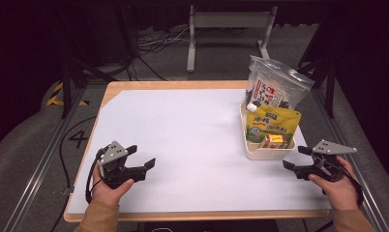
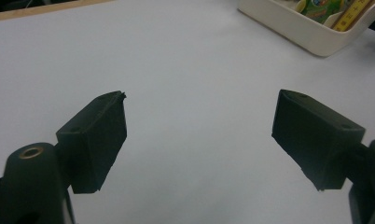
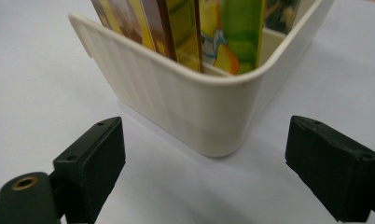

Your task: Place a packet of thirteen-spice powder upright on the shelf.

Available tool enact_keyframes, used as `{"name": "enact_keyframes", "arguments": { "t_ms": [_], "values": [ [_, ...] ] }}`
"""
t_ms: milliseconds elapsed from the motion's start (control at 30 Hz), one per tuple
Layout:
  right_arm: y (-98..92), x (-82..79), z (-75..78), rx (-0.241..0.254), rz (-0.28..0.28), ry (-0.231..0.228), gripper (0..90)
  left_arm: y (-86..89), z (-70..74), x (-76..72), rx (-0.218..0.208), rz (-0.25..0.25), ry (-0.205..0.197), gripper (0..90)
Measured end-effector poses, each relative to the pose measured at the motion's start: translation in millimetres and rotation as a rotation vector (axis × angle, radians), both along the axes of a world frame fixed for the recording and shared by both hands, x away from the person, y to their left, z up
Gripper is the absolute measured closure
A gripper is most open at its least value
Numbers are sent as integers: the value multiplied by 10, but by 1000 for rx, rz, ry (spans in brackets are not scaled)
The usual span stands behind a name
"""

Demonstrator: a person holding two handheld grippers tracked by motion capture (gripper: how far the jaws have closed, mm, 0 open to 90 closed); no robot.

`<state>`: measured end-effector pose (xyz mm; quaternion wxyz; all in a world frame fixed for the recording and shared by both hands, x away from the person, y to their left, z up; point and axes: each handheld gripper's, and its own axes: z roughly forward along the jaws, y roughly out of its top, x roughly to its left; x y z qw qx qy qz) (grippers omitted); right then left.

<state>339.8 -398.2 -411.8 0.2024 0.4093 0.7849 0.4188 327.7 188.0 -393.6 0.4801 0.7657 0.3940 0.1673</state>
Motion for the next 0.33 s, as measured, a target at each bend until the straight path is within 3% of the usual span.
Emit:
{"name": "enact_keyframes", "arguments": {
  "t_ms": [167,333],
  "values": [
    [11,46,-128,-4,-9,22,123,-3,-24,1,14,1,-3,182],
    [7,36,-86,11,-21,5,113,-1,-37,2,16,-3,6,180]
  ]
}}
